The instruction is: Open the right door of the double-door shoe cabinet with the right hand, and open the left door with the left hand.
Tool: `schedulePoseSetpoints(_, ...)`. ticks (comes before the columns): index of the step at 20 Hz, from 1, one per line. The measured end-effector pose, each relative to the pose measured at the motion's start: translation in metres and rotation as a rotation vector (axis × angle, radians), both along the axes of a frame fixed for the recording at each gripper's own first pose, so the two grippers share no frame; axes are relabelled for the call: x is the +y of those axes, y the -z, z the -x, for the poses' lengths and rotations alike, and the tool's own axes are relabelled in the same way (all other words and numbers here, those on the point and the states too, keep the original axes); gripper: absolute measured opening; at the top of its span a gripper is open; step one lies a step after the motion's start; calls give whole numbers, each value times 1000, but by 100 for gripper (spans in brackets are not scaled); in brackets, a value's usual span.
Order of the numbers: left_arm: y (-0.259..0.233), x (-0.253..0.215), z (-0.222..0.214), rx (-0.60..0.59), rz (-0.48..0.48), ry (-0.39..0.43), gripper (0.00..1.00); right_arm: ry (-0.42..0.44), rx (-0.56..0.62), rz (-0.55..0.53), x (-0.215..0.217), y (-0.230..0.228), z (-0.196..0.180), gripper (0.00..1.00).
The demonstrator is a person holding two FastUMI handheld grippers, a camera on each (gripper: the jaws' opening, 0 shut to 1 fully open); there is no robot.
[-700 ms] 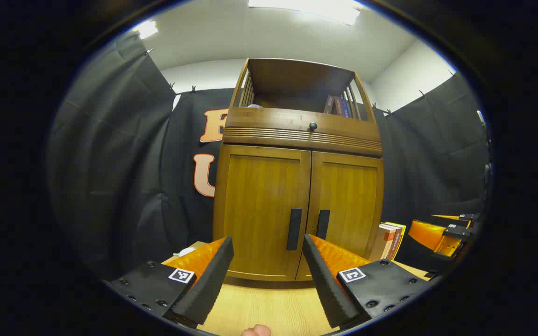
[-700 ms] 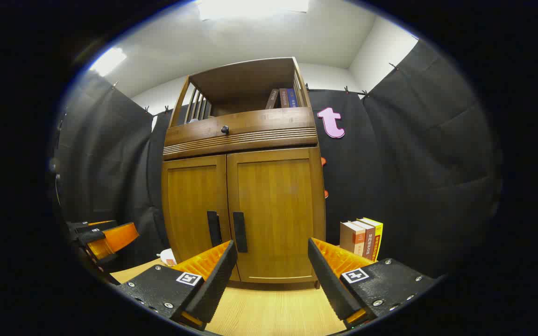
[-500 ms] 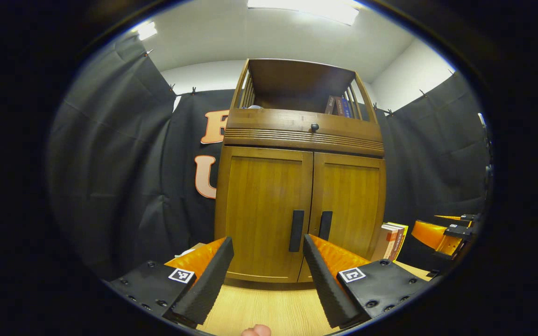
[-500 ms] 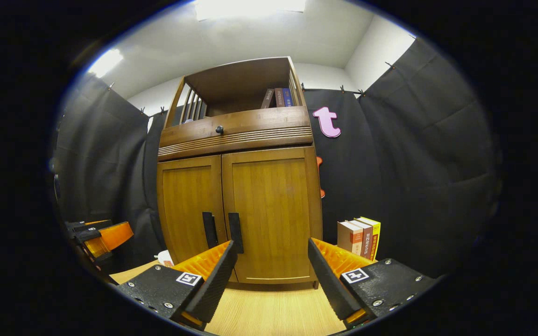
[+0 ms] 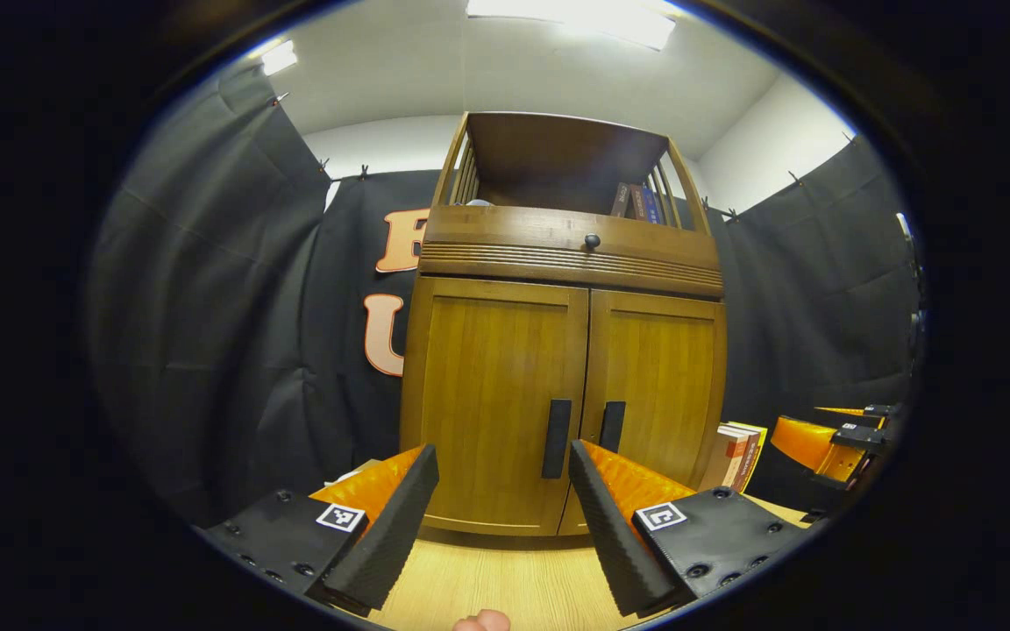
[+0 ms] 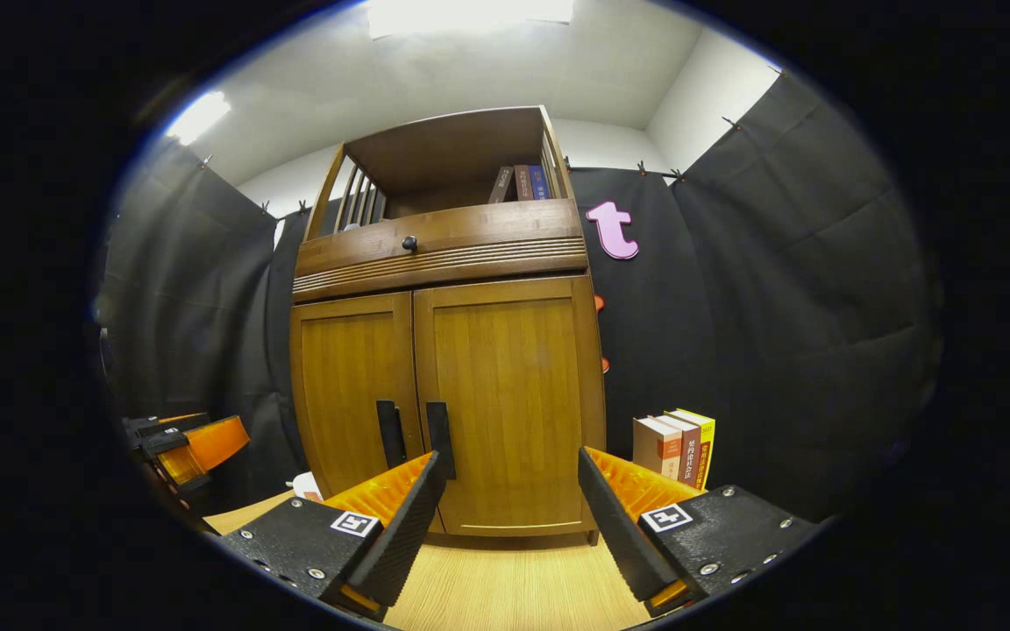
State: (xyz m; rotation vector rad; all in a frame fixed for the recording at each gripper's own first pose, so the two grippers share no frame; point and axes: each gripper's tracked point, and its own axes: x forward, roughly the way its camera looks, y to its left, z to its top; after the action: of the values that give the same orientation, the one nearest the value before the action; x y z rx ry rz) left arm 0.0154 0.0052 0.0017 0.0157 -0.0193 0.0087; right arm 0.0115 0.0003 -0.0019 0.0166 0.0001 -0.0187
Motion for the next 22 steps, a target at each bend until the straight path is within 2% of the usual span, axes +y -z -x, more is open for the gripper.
schedulePoseSetpoints(1,-1,1,-1,-1,-4,0,92,-2,2,0,2,0,-1,93)
schedulePoseSetpoints(2,-1,0,-1,-3,-4,1,92,-4,3,1,2,0,-1,93)
schedulePoseSetpoints(3,-2,0,-1,-4,-4,1,92,-5,3,1,3,1,-2,97)
schedulePoseSetpoints(5,-1,1,-2,-4,-4,-2,92,-10,2,3,5,0,-3,97)
schedulePoseSetpoints(8,-1,2,-1,-8,8,0,95,-20,-23,51,5,-6,-12,97)
schedulePoseSetpoints(9,-1,2,-1,-4,9,2,96,-26,-30,70,4,-7,-16,93)
schedulePoseSetpoints(10,2,3,-1,-2,6,0,93,-29,-37,89,4,-9,-22,93)
schedulePoseSetpoints(11,1,4,-1,-2,5,-5,93,-33,-45,105,4,-13,-28,98)
schedulePoseSetpoints(12,1,5,-1,-3,6,-7,93,-38,-50,115,5,-14,-34,93)
schedulePoseSetpoints(13,1,6,-1,-2,10,-8,96,-49,-50,114,10,-13,-41,93)
schedulePoseSetpoints(15,4,7,2,5,12,-14,97,-79,-38,67,23,-8,-57,93)
schedulePoseSetpoints(16,6,8,3,12,11,-18,93,-102,-30,34,34,-6,-66,89)
schedulePoseSetpoints(19,7,11,6,15,15,-28,93,-137,-31,-20,52,2,-101,97)
schedulePoseSetpoints(22,12,13,12,24,20,-37,92,-131,-2,-10,61,25,-145,89)
